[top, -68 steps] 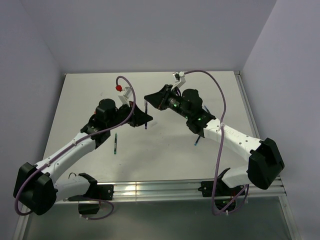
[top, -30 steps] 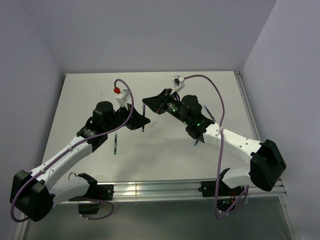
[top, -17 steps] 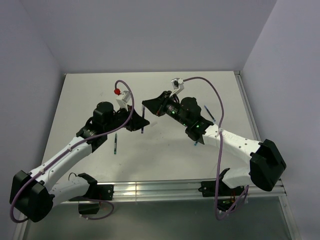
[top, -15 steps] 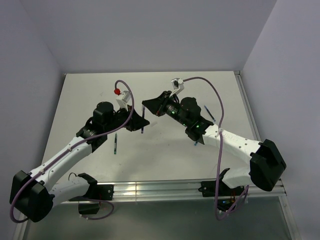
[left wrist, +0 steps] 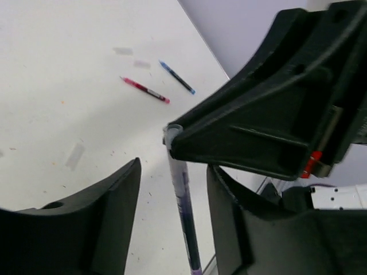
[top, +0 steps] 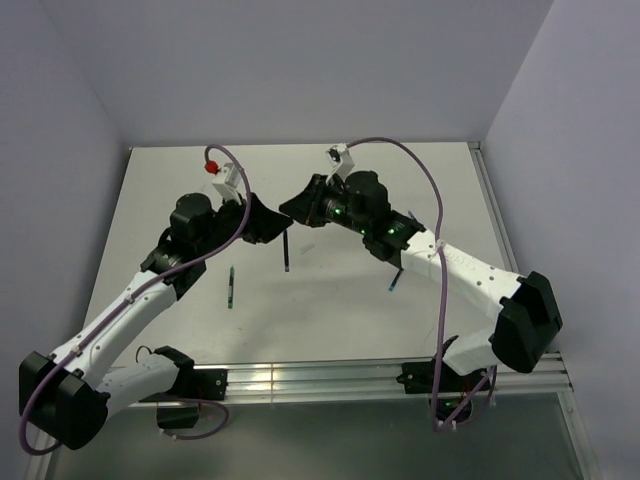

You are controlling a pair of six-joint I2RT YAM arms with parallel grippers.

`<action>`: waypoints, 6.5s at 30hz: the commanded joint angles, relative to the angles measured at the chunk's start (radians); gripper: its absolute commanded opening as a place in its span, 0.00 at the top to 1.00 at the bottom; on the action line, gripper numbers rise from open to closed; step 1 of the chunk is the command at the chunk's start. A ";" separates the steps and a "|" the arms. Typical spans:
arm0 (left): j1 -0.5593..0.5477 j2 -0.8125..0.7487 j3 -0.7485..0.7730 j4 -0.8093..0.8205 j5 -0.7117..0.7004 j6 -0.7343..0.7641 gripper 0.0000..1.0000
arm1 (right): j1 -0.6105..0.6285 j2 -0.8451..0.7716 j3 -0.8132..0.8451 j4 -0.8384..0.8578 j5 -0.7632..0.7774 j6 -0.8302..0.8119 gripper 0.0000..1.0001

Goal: Insert the pens into the pen caps

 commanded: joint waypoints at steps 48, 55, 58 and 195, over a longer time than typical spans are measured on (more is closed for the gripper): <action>0.013 -0.244 0.026 -0.204 -0.176 0.096 0.41 | -0.403 1.165 1.233 -0.836 0.164 -0.394 1.00; 0.016 -0.247 0.025 -0.207 -0.179 0.099 0.40 | -0.402 1.162 1.234 -0.833 0.184 -0.400 0.80; 0.018 -0.245 0.023 -0.209 -0.179 0.099 0.41 | -0.403 1.156 1.240 -0.835 0.196 -0.406 0.72; 0.033 -0.116 -0.023 0.135 0.111 -0.195 0.39 | -0.036 -0.030 0.050 0.134 -0.102 0.178 1.00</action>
